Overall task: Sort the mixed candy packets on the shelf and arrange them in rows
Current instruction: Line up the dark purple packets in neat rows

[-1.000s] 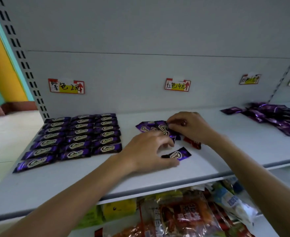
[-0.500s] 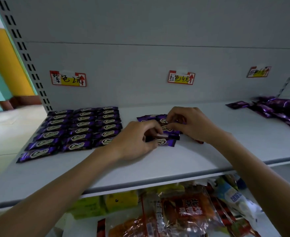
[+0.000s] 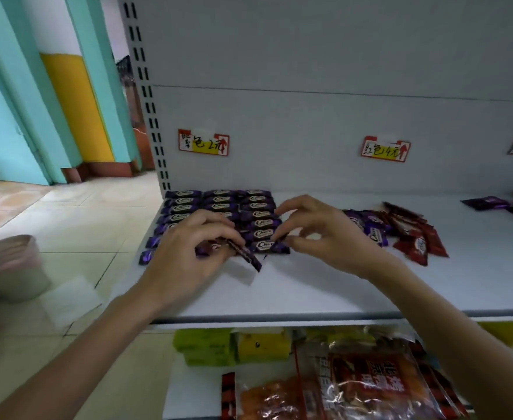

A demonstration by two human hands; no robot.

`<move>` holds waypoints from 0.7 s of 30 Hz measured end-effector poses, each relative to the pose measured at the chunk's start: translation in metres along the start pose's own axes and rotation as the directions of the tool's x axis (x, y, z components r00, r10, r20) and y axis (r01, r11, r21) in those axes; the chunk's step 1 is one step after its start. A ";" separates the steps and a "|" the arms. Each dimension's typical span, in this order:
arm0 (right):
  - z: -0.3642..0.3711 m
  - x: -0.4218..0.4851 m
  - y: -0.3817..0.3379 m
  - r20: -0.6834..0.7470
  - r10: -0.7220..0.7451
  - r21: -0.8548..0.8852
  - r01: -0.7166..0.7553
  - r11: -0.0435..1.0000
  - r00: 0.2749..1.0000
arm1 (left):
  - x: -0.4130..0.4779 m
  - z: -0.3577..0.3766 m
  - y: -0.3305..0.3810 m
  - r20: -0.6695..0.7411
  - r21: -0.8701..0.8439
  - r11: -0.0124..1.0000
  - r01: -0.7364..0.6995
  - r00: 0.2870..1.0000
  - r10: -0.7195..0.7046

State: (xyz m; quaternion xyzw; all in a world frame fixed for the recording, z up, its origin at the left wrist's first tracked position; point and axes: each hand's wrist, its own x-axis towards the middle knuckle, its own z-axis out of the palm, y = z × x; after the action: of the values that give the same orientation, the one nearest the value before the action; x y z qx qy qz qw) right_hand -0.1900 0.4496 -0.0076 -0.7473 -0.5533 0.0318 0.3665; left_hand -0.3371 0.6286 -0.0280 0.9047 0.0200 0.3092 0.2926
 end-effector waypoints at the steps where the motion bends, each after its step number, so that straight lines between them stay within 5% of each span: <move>1: 0.007 -0.001 -0.002 0.019 -0.017 -0.015 0.017 1.000 1.000 | -0.008 -0.004 -0.003 -0.006 0.023 1.000 0.003 1.000 -0.003; 8: 0.040 -0.012 -0.025 0.105 0.015 -0.076 -0.007 0.997 0.994 | -0.055 -0.027 -0.021 0.078 0.073 0.996 0.054 0.995 -0.060; 15: 0.030 -0.013 -0.037 0.047 0.076 -0.150 -0.068 0.986 0.996 | -0.054 -0.036 -0.022 0.037 0.142 0.990 0.006 0.999 -0.012; 21: 0.039 -0.012 -0.039 0.114 0.091 -0.178 -0.069 0.982 0.989 | -0.056 -0.033 -0.024 0.173 0.172 0.984 -0.040 0.985 0.009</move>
State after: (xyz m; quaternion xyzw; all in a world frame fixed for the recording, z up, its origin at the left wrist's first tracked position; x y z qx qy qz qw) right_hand -0.2433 0.4639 -0.0176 -0.7948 -0.5447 0.0437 0.2639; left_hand -0.3979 0.6532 -0.0509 0.9503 0.0107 0.2310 0.2086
